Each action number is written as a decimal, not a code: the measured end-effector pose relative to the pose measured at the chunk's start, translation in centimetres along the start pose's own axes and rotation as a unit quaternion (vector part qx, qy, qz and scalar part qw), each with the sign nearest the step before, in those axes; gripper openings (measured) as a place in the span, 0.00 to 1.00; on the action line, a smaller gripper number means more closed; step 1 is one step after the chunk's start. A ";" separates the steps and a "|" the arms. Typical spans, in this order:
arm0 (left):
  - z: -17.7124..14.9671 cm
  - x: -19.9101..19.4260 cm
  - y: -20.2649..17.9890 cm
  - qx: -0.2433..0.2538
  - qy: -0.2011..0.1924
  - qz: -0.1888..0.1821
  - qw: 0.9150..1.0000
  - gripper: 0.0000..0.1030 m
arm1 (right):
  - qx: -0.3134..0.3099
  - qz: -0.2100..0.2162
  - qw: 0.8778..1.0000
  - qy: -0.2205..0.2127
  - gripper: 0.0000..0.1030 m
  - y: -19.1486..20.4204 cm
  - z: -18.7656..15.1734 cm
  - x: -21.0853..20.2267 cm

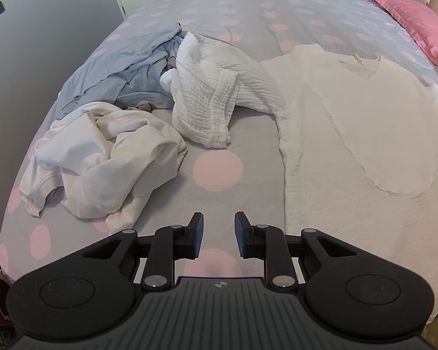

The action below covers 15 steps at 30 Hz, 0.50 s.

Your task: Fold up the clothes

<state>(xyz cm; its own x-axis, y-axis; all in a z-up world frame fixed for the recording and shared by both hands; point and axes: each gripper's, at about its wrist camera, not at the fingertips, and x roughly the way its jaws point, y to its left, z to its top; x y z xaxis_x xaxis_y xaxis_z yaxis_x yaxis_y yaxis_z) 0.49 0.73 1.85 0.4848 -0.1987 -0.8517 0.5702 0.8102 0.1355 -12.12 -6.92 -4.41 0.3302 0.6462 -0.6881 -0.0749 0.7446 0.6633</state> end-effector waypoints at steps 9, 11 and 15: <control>3.1 3.5 1.1 -0.014 0.006 0.009 1.000 0.24 | 0.058 -0.093 0.993 -0.044 0.54 -6.2 0.3 -6.1; 4.1 4.5 1.4 -0.014 0.007 0.014 1.000 0.24 | 0.068 -0.111 0.990 -0.047 0.54 -7.8 0.4 -7.6; 6.1 6.6 1.7 -0.020 0.005 0.012 1.000 0.24 | 0.087 -0.136 0.985 -0.065 0.54 -10.9 1.1 -10.6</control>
<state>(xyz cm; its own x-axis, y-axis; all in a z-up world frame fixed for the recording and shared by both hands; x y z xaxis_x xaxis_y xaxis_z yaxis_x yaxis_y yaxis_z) 8.68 -2.60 -0.49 0.4910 -0.1742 -0.8535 0.5311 0.8365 0.1348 -13.83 -22.07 -3.99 0.4346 0.3919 -0.8109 0.1916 0.8395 0.5084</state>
